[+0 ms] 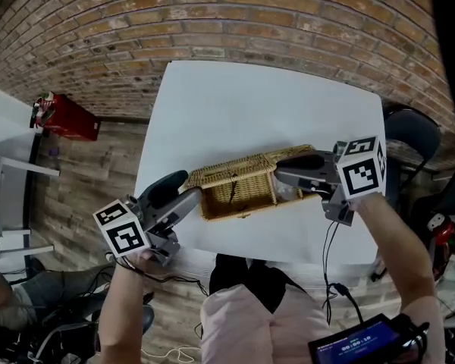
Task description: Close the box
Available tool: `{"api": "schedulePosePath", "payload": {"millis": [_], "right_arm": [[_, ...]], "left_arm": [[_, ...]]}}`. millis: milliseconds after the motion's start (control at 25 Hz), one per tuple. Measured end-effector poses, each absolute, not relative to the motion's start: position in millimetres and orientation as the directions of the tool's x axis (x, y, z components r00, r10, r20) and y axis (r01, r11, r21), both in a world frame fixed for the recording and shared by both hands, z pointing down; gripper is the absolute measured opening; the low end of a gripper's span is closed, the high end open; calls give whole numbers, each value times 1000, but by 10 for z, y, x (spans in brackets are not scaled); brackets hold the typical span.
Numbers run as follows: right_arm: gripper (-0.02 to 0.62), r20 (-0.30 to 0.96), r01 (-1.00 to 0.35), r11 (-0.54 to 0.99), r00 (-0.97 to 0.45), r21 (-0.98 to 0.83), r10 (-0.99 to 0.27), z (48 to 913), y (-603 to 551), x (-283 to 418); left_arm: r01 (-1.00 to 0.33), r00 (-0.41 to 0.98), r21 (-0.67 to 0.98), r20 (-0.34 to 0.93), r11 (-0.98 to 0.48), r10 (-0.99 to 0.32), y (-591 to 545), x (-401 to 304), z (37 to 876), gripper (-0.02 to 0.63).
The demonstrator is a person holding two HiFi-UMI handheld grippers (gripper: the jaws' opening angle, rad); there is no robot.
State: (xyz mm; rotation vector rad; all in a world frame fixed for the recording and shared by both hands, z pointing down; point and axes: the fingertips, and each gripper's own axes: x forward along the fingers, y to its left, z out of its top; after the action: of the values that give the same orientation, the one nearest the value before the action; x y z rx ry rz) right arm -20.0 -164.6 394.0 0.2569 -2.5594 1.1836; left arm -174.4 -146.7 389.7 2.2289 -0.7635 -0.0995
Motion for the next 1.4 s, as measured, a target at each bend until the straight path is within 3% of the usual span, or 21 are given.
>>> {"api": "schedulePosePath", "payload": {"millis": [1040,1400], "right_arm": [[48,414,-305,662,-910,-685,9,4308,-1169,-224],[43,458,-339,666,-889,-664,5,4392,-1120,-186]], "left_arm": [[-653,716,515,179,-556,-675,-742,-1764,4098,291],[-663,684,538,153,-520,-713,-577,-1877,4134,291]]}}
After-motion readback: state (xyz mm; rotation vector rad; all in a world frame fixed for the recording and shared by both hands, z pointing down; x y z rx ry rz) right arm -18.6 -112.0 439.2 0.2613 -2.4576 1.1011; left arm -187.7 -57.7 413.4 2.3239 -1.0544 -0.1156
